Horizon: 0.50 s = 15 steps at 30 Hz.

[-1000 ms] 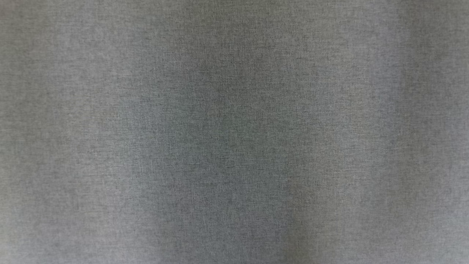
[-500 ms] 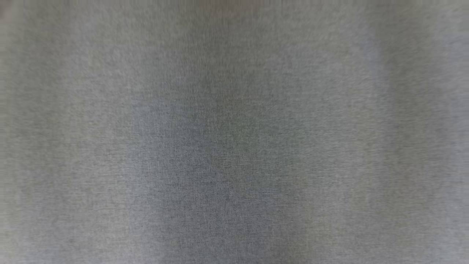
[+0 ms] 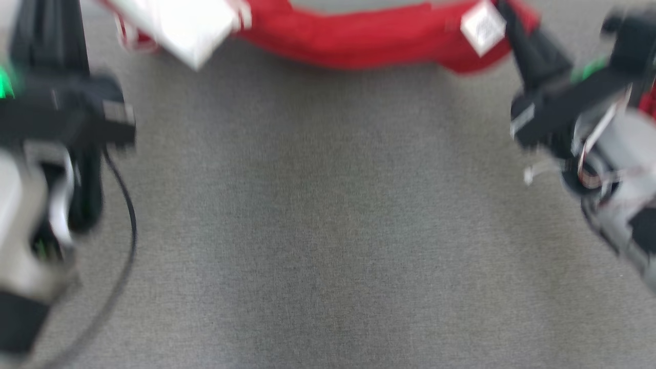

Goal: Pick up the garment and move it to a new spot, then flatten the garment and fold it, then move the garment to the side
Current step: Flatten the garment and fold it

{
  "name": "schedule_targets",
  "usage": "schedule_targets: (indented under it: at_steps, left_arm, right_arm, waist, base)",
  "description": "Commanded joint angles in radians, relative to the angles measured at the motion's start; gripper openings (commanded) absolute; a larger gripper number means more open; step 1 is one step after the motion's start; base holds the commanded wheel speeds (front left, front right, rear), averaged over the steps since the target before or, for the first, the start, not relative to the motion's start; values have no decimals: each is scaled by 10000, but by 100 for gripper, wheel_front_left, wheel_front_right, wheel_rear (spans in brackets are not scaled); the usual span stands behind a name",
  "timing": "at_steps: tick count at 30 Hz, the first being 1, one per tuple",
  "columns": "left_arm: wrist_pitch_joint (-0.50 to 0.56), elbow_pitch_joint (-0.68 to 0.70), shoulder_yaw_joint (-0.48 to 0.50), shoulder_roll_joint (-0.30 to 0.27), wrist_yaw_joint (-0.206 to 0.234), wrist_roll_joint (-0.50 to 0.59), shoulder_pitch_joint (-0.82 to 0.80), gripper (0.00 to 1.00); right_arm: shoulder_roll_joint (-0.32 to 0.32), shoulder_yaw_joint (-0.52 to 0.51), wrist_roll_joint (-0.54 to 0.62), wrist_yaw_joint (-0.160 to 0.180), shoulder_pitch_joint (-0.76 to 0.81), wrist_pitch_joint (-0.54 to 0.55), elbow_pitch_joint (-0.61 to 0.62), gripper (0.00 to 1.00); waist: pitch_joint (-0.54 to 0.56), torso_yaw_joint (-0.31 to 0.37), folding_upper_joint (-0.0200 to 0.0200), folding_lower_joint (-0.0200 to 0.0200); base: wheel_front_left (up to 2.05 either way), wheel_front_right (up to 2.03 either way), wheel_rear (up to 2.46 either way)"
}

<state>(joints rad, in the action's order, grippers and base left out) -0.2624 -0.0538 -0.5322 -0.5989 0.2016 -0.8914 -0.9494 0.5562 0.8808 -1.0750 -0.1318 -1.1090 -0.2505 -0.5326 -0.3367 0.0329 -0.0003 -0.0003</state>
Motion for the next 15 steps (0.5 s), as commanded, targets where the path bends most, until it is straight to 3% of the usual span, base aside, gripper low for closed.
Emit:
schedule_targets:
  at_steps: [1, 7, 15]
  left_arm:
    - [-28, 751, 166, -129, 348, 29, 1102, 0]
    - [-29, 2460, 816, 92, 1230, -43, 4247, 0]
    - [-29, 3035, 1685, 1105, 1228, 231, 7350, 0]
  right_arm:
    - [210, -140, -97, 27, 773, -78, 306, 0]
    - [556, -601, -28, 27, 3080, -129, 1290, 0]
    - [539, -1365, 91, 27, 5354, -135, 1748, 0]
  waist:
    - [696, 79, 3, 3]
    - [1067, 20, 3, 3]
    - [1400, -78, 3, 3]
  base:
    - [0, 0, 0]
    - [0, 0, 0]
    - [0, 0, 0]
